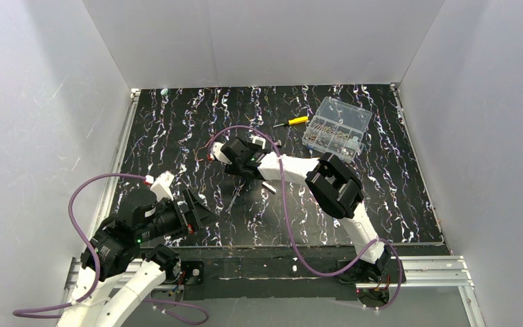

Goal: Load the batteries into the remote control

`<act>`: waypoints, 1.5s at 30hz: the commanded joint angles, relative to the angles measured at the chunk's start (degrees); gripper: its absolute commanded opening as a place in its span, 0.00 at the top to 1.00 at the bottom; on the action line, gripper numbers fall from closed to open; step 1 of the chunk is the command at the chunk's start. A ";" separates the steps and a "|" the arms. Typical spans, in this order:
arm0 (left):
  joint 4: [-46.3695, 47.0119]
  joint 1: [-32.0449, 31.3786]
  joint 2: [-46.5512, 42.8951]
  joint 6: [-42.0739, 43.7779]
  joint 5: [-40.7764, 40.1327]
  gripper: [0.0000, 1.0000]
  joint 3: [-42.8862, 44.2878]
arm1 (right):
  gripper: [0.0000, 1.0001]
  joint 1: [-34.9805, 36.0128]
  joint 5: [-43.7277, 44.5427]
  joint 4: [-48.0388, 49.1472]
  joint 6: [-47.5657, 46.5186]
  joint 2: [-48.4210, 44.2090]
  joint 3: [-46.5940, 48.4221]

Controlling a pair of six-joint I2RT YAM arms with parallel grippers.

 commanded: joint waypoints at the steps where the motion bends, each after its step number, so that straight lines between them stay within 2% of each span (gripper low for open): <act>1: -1.07 -0.06 0.01 0.00 0.05 0.02 0.06 | 0.19 0.20 -1.53 -0.34 2.29 -1.25 -0.39; 11: -0.80 -0.06 0.37 0.14 0.31 0.02 0.09 | 0.14 0.20 -6.98 0.23 7.73 -6.21 -0.64; 17: -1.12 -0.06 -0.26 0.13 -0.01 0.02 -0.01 | 0.13 0.15 -15.17 4.75 16.32 -12.62 -2.66; 20: -1.60 -0.06 -0.03 0.46 -0.09 0.02 0.06 | 0.12 -3.71 -20.96 10.27 28.43 -22.58 -7.90; 23: -3.82 -0.06 0.99 2.53 -1.93 0.02 0.50 | 0.12 -12.24 -35.73 21.71 43.78 -36.47 -23.86; 24: -6.23 -0.10 1.56 3.01 -5.22 0.02 0.93 | 0.12 -14.37 -36.77 24.89 46.23 -41.22 -29.09; 26: -11.79 -0.06 3.30 5.09 -10.68 0.02 2.30 | 0.12 -16.06 -34.23 24.35 46.63 -49.86 -37.49; 31: -15.03 -0.07 3.96 6.11 -15.80 0.02 2.31 | 0.12 -19.82 -31.42 24.49 51.41 -63.05 -50.06; 37: -17.45 -0.08 4.55 6.21 -20.83 0.02 0.65 | 0.12 -21.07 -23.05 22.05 53.84 -83.43 -64.87; 45: -18.10 -0.06 3.44 9.13 -23.41 0.02 -3.53 | 0.13 -21.07 -16.66 14.83 57.62 -107.43 -75.99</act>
